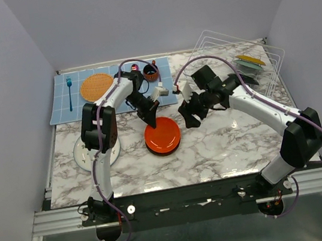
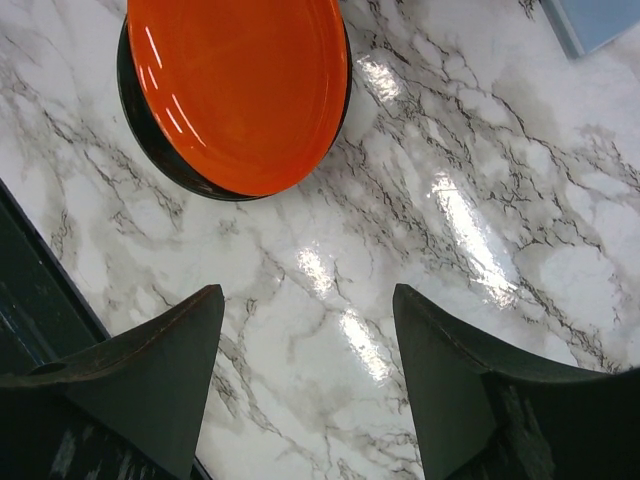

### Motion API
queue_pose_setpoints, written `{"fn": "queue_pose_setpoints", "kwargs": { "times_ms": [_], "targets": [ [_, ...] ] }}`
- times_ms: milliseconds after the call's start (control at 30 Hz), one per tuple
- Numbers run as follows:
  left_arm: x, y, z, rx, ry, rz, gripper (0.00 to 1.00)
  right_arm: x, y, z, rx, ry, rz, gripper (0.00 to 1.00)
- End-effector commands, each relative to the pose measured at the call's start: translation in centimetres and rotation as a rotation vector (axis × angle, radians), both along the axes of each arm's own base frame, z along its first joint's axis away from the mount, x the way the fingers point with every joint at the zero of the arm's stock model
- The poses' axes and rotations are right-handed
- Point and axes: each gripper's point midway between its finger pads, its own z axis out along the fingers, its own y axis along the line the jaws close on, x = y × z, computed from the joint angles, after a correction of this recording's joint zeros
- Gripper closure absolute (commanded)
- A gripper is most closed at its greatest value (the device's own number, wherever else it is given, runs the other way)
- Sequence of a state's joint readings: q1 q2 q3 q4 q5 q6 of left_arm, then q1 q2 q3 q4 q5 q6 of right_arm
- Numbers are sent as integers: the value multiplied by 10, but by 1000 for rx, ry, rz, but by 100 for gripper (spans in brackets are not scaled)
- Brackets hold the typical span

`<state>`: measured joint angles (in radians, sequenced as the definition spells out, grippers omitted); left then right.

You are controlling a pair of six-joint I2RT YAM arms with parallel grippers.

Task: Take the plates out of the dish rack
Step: Place the plate at the center of the board.

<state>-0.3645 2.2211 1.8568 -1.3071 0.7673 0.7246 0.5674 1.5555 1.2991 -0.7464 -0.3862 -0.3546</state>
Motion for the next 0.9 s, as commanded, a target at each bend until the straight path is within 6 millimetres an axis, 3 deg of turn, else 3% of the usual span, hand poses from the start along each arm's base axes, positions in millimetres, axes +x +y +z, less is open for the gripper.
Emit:
{"fn": "queue_pose_setpoints", "kwargs": {
  "times_ms": [0, 133, 233, 267, 467, 867],
  "targets": [
    [1, -2, -4, 23, -20, -19, 100, -1, 1, 4, 26, -14, 1, 23],
    [3, 1, -9, 47, -34, -16, 100, -2, 0, 3, 23, -15, 3, 23],
    [3, 3, -10, 61, -48, -17, 91, -2, -1, 1, 21, -12, -1, 23],
    [3, 4, -11, 64, -53, -14, 83, -2, 0, 1, 21, -14, 2, 23],
    [2, 10, -16, 99, -68, -18, 70, -3, 1, -1, 28, 0, 2, 23],
    [6, 12, -18, 124, -107, -5, 70, -5, 2, -6, 26, 12, 10, 23]
  ]
}}
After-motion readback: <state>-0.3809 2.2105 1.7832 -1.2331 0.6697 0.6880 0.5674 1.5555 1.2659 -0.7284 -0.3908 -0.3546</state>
